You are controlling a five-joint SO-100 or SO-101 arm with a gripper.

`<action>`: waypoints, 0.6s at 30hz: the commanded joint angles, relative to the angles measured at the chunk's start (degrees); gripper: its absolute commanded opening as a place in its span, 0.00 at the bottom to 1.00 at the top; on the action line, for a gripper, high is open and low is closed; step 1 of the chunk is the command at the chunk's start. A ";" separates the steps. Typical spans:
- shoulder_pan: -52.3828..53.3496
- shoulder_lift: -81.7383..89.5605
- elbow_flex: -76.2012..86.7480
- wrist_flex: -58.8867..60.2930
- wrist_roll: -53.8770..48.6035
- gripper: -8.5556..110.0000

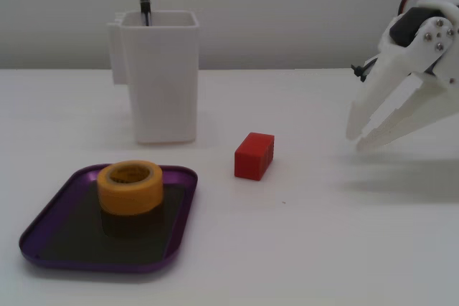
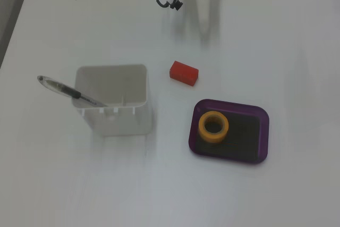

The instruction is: Remove the yellow tape from the box.

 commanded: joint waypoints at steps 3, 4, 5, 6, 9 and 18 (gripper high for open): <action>-4.22 2.81 -3.69 0.18 0.26 0.07; -4.22 2.81 -3.69 0.18 0.18 0.07; -4.22 2.81 -3.69 0.18 0.09 0.07; -4.13 2.81 -3.69 0.18 0.09 0.07; -4.04 2.81 -3.78 0.18 -0.18 0.07; -4.48 -2.29 -18.81 0.18 -0.26 0.07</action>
